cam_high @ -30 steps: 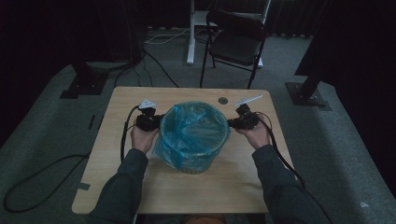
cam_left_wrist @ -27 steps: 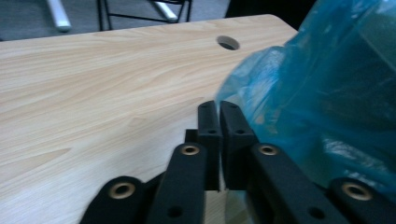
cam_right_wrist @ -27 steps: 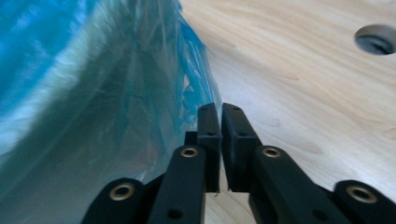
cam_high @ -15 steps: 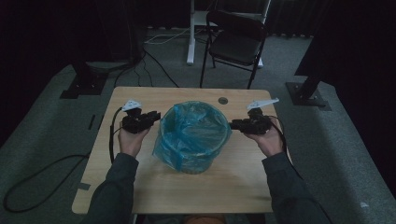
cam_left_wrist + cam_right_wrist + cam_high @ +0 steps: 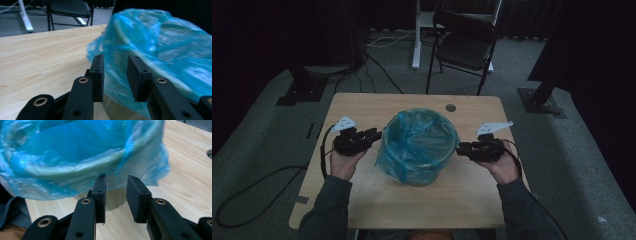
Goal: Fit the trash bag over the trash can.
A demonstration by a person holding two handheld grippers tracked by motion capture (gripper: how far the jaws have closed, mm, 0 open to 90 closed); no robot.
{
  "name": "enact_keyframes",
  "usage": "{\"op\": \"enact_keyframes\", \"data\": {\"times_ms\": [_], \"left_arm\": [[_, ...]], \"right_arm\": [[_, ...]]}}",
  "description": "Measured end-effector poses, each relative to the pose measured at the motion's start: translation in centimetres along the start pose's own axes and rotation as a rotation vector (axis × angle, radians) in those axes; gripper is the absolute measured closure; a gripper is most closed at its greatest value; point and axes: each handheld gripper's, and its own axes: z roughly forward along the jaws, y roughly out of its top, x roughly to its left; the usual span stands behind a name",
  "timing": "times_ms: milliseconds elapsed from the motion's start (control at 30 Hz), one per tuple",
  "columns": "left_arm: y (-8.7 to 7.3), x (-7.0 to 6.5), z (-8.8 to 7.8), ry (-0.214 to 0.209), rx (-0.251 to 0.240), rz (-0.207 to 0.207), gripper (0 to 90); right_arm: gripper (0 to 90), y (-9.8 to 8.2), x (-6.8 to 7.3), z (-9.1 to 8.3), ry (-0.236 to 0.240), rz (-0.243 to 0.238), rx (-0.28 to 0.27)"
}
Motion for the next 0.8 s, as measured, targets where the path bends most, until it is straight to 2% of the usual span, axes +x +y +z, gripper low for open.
{"op": "enact_keyframes", "data": {"times_ms": [133, 300, 367, 533, 667, 800], "left_arm": [[-0.6, -0.6, -0.5, -0.029, 0.006, 0.008, 65.1], [-1.4, -0.8, -0.9, -0.068, 0.019, 0.006, 62.8], [-1.8, -1.0, -1.0, -0.076, 0.028, 0.011, 62.4], [-2.4, -1.5, -0.7, -0.103, 0.054, 0.033, 59.9], [-2.9, -1.8, -0.3, -0.127, 0.068, 0.031, 58.3], [-3.4, -2.0, 0.0, -0.131, 0.092, 0.041, 56.6]], "right_arm": [[68.0, 0.0, 0.8, 0.1, 0.019, -0.021, 0.004], [67.3, 0.0, 1.4, 0.4, 0.039, -0.032, 0.01], [66.8, -0.1, 1.6, 0.5, 0.061, -0.034, 0.009], [66.3, -0.1, 1.9, 0.9, 0.085, -0.038, 0.017], [64.4, -0.3, 2.0, 1.2, 0.097, -0.04, 0.027], [63.7, -0.4, 2.1, 1.3, 0.099, -0.039, 0.026]]}}
